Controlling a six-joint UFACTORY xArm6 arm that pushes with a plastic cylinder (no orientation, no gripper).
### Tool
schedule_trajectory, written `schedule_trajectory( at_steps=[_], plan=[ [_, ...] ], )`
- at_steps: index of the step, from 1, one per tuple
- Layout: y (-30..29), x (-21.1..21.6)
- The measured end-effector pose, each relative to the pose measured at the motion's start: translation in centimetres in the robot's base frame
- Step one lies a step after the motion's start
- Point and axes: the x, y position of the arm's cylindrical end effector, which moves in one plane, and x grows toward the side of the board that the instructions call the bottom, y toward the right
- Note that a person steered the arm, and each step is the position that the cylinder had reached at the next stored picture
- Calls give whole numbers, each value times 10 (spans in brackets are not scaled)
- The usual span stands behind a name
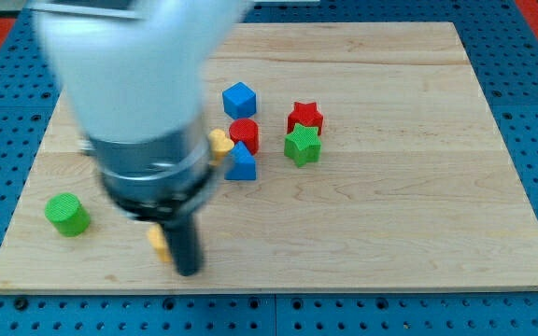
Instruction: Slide the green circle close to the yellow hexagon
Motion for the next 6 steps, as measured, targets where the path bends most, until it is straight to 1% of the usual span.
schedule_trajectory(
  at_steps=[1,2,3,4,6],
  plan=[
    [-50,-1],
    [-113,18],
    [-151,-15],
    [-144,-37],
    [-115,-33]
  ],
)
